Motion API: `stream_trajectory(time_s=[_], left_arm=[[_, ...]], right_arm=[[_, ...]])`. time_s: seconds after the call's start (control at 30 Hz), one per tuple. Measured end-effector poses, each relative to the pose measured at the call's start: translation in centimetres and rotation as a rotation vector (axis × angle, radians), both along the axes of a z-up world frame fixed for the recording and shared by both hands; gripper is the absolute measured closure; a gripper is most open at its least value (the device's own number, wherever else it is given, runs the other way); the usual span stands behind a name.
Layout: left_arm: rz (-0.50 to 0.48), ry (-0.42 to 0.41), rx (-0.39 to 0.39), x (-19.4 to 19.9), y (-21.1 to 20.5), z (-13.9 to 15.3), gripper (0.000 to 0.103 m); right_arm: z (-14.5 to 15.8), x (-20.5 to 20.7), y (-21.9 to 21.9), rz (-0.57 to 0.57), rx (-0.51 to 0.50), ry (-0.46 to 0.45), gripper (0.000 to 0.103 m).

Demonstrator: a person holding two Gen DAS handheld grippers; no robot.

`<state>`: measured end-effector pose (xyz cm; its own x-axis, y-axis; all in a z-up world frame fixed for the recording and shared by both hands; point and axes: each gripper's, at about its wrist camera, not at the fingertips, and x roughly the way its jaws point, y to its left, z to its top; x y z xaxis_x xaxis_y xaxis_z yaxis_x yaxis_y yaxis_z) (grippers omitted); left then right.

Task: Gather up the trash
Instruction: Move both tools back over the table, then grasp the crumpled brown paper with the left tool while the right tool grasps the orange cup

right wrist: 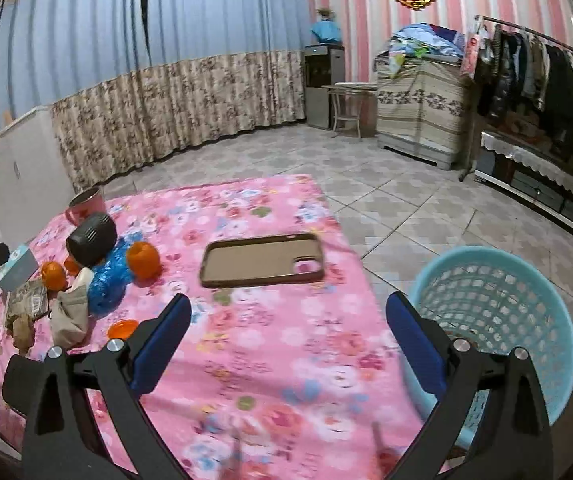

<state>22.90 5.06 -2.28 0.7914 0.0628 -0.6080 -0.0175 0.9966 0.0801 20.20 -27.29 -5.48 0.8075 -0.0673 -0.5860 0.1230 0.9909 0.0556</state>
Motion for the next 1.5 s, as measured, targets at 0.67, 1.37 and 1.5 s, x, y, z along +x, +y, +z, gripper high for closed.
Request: stream_trajectory(time_s=[0.67, 1.37, 1.5], left_arm=[[-0.014, 0.205, -0.073, 0.9, 5.8, -9.0, 0.035], [0.016, 0.129, -0.117, -0.1, 6.4, -6.9, 0.052], [0.016, 0.133, -0.108, 0.0, 6.4, -7.1, 0.052]], right_arm=[[-3.9, 2.5, 7.7, 0.118, -0.068, 0.113, 0.007], [-6.5, 5.5, 13.4, 0.228, -0.062, 0.204, 0.008], [-7.1, 6.1, 14.2, 0.267, -0.058, 0.247, 0.025]])
